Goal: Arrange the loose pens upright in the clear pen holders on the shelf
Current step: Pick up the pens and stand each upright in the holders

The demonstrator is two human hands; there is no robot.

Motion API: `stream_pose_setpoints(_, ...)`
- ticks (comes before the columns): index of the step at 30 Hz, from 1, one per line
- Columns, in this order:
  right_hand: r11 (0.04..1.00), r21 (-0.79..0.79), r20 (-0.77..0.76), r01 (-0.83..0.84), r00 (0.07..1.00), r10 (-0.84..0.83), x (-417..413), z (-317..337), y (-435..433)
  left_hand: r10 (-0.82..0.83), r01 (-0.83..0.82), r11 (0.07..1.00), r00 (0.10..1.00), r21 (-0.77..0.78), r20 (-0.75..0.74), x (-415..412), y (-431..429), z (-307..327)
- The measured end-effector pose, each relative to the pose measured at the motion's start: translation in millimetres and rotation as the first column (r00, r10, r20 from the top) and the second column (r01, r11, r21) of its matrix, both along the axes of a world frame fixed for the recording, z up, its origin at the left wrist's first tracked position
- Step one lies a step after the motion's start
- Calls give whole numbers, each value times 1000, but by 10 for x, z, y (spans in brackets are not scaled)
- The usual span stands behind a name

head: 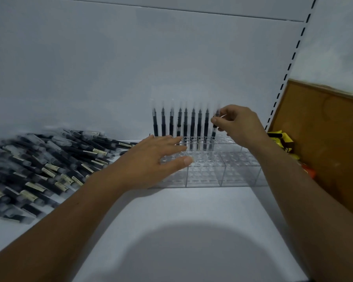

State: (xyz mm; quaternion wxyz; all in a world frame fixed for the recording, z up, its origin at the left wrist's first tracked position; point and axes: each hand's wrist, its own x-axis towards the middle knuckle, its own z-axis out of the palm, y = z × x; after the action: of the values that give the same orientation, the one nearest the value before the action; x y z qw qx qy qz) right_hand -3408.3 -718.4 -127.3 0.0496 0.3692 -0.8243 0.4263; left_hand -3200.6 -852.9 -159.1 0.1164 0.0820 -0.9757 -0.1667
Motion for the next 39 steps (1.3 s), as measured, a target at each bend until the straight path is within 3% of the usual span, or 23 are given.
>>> stream_pose_setpoints(6, 1000, -4, 19, -25, 1000, 25, 85, -24, 49, 12, -11, 1000, 995, 6, -96, -3, -17, -31)
stream_pose_setpoints(10, 992, -127, 29, 16, 1000, -13, 160, 36, 181, 47, -24, 994, 973, 106, -225, 71, 26, -1)
stream_pose_setpoints(13, 974, -225, -5, 19, 1000, -20, 265, 151, 207, 106, -86, 993, 953, 84, -284, 183, -8, 122)
stream_pose_setpoints(18, 970, -221, -70, -107, 993, 93, 619, 285, 48, 261, -245, 965, 928, 91, -265, 511, -271, 214)
stream_pose_setpoints(23, 899, 52, -162, -436, 884, 438, 1391, 254, -360, 345, -357, 934, 902, -1, -260, 1138, -499, 58)
stream_pose_setpoints(29, 650, 516, -199, -558, 660, 725, 2102, -85, -912, 492, -503, 864, 826, 35, -275, 1846, -678, -69)
stream_pose_setpoints(33, 573, 595, -179, -563, 603, 778, 2307, -356, -1084, 506, -510, 859, 837, 40, -209, 2156, -703, -168)
stream_pose_setpoints(37, 657, 543, -265, -524, 636, 725, 2359, -483, -1105, 457, -459, 889, 885, 4, -88, 2306, -671, -191)
stream_pose_setpoints(39, 705, 492, -311, -511, 653, 690, 2357, -498, -1130, 441, -440, 897, 892, 35, -99, 2333, -674, -200)
